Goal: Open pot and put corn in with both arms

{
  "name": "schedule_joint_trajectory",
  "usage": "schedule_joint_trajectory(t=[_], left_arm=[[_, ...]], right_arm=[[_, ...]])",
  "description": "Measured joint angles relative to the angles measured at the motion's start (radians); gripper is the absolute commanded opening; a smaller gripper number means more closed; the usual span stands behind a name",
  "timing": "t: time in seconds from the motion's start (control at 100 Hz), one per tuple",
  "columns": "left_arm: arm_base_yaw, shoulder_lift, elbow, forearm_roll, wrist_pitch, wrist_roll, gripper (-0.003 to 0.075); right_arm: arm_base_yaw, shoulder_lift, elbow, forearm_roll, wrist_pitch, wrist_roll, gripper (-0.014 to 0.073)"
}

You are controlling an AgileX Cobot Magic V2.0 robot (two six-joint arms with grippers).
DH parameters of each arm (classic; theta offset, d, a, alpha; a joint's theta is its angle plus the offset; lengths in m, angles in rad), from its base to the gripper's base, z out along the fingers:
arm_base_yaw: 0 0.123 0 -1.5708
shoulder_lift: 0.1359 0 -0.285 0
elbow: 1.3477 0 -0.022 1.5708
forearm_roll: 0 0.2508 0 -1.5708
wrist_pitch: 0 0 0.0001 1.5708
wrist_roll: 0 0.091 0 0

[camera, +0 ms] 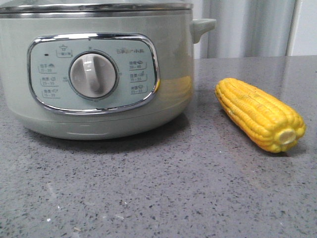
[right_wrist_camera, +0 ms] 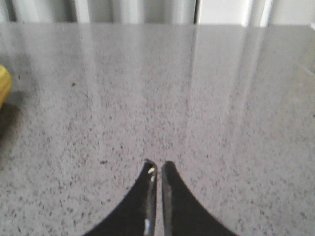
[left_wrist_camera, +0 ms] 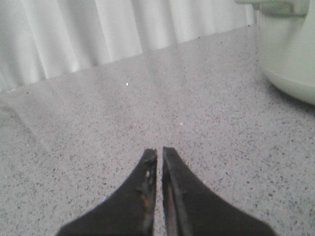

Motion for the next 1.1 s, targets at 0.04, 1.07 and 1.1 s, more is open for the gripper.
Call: schedule_joint_trajectory(t=[0.04,1.07,1.1], left_arm=[[0.0,0.0,0.0,0.002,-0.013,0.0,-0.002],[0.0,0.377,-0.398,-0.017,-0.165,-0.002,-0.002],[0.0,0.39,-0.398,-0.02,-0.173,-0.007,-0.0019]], right_arm=[[0.0,0.0,0.0,0.002,-0.018,0.0,-0.0066],[0.016,0.439,-0.407,0.088,0.253,0.0,-0.0066],[0.016,0.451,-0.412,0.107,0.25,0.0,-0.0066]])
